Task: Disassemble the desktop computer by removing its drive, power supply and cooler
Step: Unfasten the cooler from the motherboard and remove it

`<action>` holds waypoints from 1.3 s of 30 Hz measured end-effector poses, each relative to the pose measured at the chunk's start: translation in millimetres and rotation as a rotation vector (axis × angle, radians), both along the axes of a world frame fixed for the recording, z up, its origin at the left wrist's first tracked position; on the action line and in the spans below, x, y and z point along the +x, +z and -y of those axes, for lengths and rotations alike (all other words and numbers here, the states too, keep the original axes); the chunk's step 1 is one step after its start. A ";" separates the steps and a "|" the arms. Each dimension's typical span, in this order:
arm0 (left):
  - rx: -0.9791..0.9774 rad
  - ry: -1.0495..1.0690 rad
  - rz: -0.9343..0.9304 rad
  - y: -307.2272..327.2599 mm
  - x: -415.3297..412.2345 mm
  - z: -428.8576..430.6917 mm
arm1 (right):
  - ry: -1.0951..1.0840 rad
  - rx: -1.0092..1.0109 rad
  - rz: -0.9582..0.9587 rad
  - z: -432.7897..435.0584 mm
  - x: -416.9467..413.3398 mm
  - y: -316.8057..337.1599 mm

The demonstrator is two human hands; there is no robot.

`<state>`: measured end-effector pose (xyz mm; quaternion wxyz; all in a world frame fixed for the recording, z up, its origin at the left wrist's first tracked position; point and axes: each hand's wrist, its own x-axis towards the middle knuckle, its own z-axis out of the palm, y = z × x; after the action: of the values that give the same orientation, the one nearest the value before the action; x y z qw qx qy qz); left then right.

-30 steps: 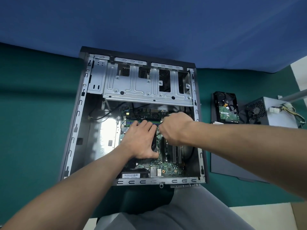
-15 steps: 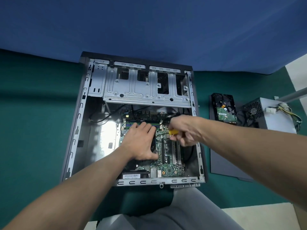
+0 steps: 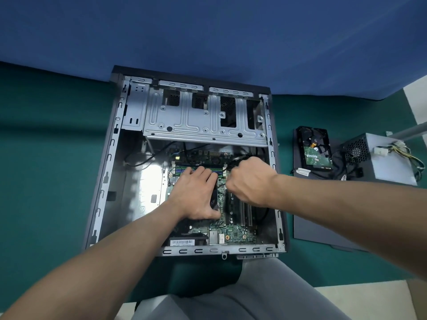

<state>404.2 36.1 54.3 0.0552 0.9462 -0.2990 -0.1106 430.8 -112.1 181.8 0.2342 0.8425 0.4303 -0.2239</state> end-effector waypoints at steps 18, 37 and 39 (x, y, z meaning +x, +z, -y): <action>-0.001 0.000 -0.001 -1.9 0.4 -1.0 | -1.071 0.166 -0.360 -21.7 20.9 2.0; -0.017 0.001 -0.007 -2.5 0.2 -1.6 | -1.378 0.130 -0.571 -27.6 37.1 7.0; -0.015 -0.004 -0.007 -2.5 0.5 -1.4 | -0.996 0.101 -0.425 -29.3 34.2 11.0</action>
<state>404.8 37.5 51.8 0.0632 0.9448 -0.3016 -0.1116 465.0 -82.8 192.9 -0.0330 0.8909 0.0269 -0.4522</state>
